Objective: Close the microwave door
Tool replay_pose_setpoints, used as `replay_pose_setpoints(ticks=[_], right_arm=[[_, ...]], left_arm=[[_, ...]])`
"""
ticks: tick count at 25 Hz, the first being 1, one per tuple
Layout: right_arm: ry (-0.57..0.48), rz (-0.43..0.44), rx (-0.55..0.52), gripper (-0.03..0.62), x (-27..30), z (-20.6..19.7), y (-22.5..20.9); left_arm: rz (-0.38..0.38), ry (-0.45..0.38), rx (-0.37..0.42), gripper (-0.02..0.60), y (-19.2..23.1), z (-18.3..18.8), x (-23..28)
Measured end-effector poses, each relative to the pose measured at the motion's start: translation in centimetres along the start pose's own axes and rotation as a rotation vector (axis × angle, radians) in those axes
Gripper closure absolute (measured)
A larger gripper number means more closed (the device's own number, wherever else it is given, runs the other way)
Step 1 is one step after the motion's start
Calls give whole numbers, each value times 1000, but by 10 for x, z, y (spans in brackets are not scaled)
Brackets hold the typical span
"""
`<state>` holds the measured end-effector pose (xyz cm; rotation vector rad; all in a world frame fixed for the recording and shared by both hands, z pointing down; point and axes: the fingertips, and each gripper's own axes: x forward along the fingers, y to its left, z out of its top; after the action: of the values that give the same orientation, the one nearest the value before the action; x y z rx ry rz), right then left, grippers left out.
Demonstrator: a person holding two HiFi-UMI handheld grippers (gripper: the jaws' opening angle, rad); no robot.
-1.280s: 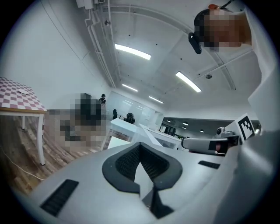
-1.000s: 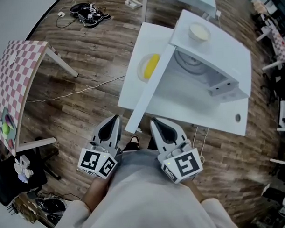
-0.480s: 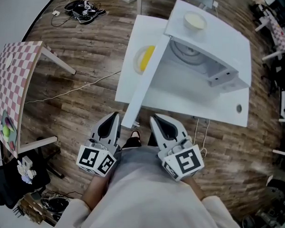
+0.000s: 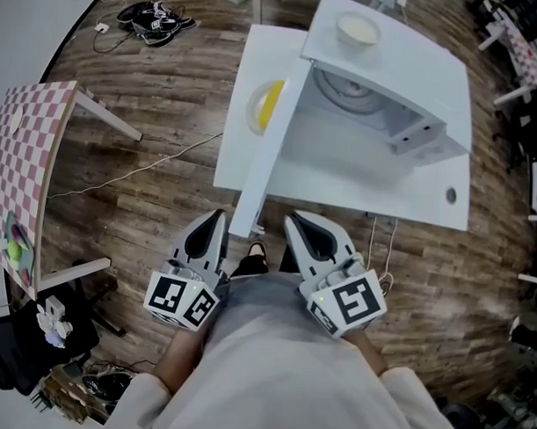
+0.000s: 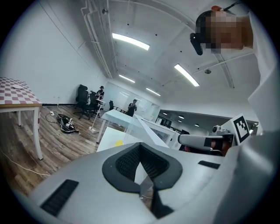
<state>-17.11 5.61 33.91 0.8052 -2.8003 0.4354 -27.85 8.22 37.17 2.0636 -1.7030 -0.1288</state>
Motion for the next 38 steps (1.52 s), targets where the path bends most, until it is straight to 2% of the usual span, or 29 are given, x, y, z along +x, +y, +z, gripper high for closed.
replay_pose_setpoints(ticks=[20, 38], right_arm=[[-23, -66, 38, 571, -26, -7, -17], [-34, -155, 81, 571, -48, -11, -41]], left_arm=[[-89, 56, 24, 565, -31, -16, 15], [-207, 124, 34, 565, -63, -27, 35]])
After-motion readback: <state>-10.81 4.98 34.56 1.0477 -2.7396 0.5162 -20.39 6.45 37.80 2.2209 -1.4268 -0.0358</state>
